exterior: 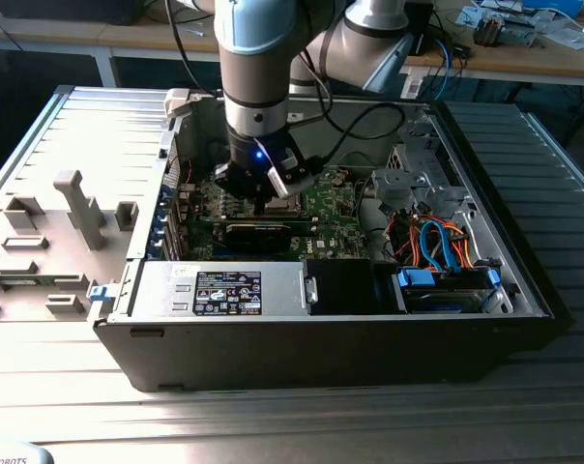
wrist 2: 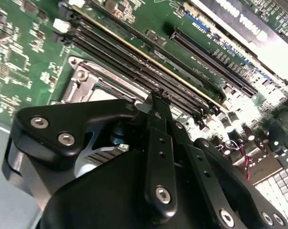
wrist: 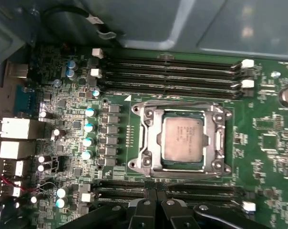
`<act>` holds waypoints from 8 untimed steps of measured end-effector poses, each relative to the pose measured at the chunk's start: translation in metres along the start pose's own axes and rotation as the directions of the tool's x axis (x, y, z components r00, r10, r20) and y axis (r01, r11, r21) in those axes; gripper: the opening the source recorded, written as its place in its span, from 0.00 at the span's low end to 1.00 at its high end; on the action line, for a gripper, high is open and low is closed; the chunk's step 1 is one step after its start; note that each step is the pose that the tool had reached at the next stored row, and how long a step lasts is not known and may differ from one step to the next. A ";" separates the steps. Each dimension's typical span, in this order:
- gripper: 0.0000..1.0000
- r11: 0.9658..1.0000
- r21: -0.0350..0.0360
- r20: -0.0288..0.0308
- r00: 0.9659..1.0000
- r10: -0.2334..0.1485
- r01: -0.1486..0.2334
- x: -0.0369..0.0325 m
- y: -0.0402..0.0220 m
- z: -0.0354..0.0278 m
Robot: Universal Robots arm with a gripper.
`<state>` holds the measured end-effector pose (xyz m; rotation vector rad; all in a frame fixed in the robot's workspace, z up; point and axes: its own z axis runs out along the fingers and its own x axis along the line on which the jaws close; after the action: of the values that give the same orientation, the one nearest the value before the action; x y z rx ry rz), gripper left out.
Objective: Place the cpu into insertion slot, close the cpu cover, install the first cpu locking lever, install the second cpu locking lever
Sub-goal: 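Install the second cpu locking lever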
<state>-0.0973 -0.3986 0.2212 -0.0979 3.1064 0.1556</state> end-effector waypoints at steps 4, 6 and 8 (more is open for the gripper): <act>0.11 0.999 -0.013 -0.004 0.999 -0.046 0.046 0.0069 -0.0006 0.0096; 0.11 0.998 -0.024 -0.004 0.998 -0.066 0.066 0.0086 -0.0007 0.0117; 0.11 0.991 -0.091 0.003 0.995 -0.098 0.098 0.0146 -0.0009 0.0175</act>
<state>-0.1113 -0.3986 0.2032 -0.2524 3.0874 0.2939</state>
